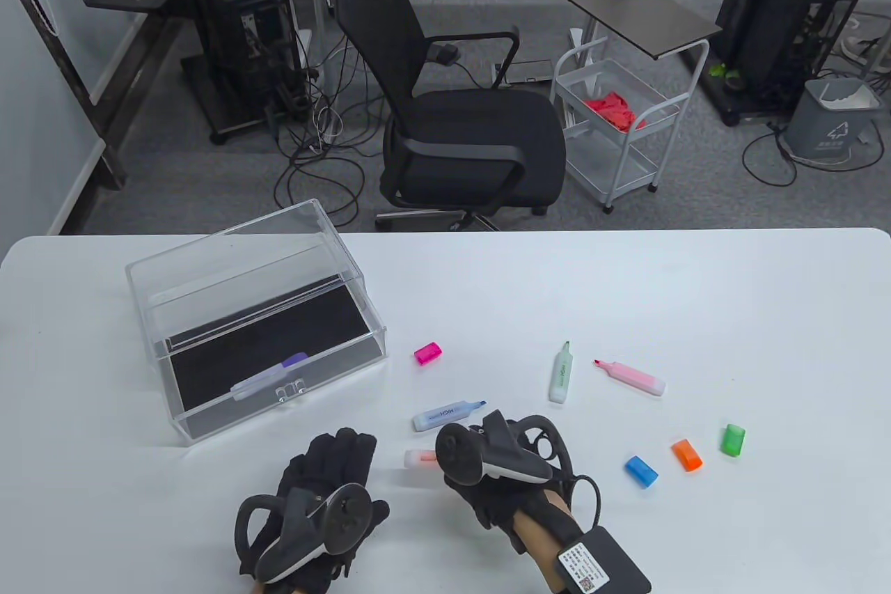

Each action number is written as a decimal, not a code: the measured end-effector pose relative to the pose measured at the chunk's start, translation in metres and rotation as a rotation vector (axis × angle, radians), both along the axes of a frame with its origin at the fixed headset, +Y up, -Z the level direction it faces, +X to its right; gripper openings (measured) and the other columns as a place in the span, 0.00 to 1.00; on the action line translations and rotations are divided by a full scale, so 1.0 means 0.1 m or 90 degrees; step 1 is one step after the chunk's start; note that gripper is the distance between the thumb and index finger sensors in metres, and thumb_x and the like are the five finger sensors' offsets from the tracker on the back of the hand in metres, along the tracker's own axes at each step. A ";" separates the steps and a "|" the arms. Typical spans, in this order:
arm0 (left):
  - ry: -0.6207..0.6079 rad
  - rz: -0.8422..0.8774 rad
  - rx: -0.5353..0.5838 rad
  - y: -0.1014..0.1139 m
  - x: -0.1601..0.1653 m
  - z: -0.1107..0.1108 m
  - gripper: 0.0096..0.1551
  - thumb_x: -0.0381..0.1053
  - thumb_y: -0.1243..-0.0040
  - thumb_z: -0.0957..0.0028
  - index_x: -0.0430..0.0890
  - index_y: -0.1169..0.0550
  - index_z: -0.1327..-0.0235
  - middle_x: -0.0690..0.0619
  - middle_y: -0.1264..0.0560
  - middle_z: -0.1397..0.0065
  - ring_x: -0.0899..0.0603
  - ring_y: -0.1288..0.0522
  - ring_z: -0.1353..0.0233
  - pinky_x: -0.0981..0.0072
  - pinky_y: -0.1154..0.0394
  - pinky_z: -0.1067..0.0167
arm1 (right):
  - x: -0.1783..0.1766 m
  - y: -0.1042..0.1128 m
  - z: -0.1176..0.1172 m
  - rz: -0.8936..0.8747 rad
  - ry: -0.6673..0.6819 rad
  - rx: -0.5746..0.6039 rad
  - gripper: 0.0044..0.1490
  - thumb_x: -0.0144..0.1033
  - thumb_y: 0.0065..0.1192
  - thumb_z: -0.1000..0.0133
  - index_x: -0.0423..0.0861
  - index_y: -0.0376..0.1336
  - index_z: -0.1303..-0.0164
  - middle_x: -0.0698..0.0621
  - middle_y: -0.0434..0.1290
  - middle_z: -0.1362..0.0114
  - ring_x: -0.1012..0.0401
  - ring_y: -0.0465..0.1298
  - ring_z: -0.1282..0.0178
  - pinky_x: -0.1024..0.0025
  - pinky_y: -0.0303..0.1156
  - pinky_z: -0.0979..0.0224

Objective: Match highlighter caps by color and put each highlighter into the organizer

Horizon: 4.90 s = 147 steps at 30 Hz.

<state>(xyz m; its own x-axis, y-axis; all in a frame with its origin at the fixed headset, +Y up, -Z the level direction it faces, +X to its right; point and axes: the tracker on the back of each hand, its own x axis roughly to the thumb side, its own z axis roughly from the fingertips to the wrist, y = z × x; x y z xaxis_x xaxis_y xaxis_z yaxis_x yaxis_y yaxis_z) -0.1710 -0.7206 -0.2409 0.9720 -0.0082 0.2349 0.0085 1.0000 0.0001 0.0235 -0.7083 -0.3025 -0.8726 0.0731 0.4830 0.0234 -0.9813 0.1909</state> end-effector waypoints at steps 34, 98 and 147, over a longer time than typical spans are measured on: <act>-0.008 0.000 -0.011 -0.02 0.00 -0.06 0.30 0.67 0.47 0.53 0.56 0.27 0.39 0.63 0.21 0.49 0.53 0.15 0.57 0.64 0.16 0.54 | 0.16 0.51 0.19 -0.139 -0.084 -0.029 0.44 0.54 0.67 0.54 0.53 0.58 0.28 0.46 0.64 0.19 0.42 0.64 0.20 0.31 0.51 0.22; 0.016 -0.013 -0.045 -0.05 -0.13 -0.13 0.32 0.67 0.47 0.51 0.57 0.29 0.34 0.65 0.20 0.51 0.53 0.14 0.57 0.65 0.16 0.54 | 2.77 -0.48 -0.24 0.081 -0.663 -0.049 0.38 0.43 0.70 0.53 0.46 0.60 0.33 0.44 0.70 0.31 0.52 0.75 0.38 0.41 0.69 0.33; -0.029 -0.073 -0.027 -0.09 0.09 -0.10 0.29 0.65 0.45 0.51 0.62 0.30 0.35 0.66 0.22 0.47 0.53 0.16 0.54 0.65 0.17 0.51 | -0.08 0.07 0.24 -0.088 -0.010 -0.017 0.36 0.41 0.68 0.52 0.48 0.62 0.32 0.42 0.68 0.30 0.49 0.78 0.35 0.39 0.70 0.32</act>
